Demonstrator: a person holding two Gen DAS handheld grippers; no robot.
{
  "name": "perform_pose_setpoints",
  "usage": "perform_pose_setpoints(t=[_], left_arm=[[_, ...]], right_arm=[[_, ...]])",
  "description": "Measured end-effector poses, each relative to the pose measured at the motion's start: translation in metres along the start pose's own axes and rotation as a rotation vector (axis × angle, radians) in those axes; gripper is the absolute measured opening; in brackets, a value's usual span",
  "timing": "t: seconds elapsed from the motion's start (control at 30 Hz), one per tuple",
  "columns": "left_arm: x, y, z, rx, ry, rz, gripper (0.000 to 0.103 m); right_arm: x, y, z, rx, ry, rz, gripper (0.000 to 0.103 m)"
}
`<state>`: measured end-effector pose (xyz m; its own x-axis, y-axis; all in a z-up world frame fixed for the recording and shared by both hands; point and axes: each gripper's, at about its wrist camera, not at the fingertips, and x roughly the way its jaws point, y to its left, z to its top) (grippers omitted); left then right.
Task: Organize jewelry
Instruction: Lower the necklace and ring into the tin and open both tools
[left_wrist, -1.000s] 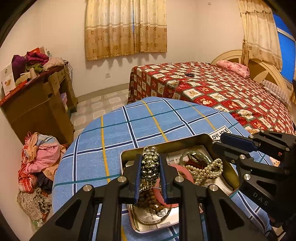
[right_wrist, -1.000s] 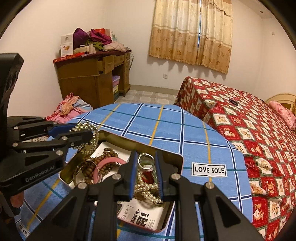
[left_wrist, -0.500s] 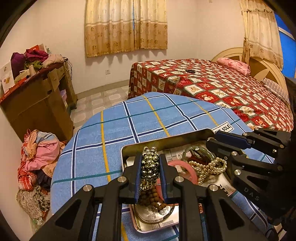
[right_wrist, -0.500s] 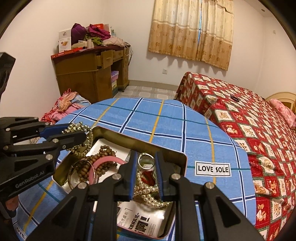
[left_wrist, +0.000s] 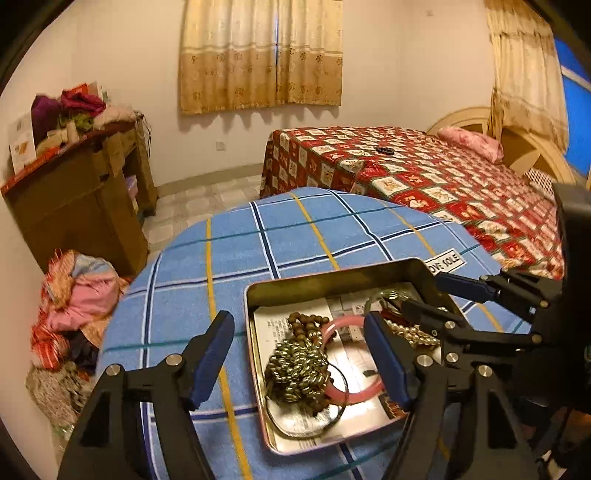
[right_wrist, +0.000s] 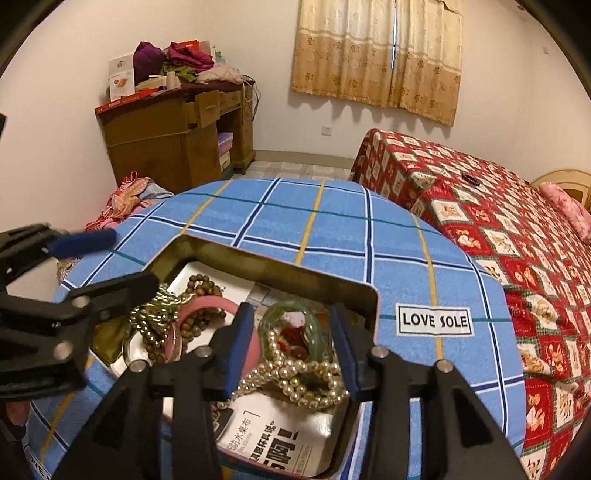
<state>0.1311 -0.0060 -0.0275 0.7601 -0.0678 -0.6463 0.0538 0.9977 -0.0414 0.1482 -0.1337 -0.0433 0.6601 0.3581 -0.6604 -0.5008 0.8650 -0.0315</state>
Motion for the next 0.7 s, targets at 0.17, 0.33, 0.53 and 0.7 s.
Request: perform_pose_setpoints(t=[0.17, 0.33, 0.53, 0.7], left_arm=[[-0.008, 0.004, -0.008, -0.015, 0.006, 0.012, 0.073], [-0.021, 0.007, -0.021, -0.033, 0.004, 0.018, 0.073], [-0.037, 0.013, -0.033, -0.064, -0.012, 0.031, 0.073], [-0.043, 0.015, -0.037, -0.069, -0.017, 0.043, 0.073]], right_arm=[[-0.013, -0.001, -0.009, 0.022, -0.015, -0.013, 0.063], [-0.029, -0.001, -0.020, 0.044, -0.029, -0.027, 0.066], [-0.050, 0.002, -0.027, 0.067, -0.062, -0.022, 0.068], [-0.057, 0.005, -0.028, 0.068, -0.073, -0.018, 0.069]])
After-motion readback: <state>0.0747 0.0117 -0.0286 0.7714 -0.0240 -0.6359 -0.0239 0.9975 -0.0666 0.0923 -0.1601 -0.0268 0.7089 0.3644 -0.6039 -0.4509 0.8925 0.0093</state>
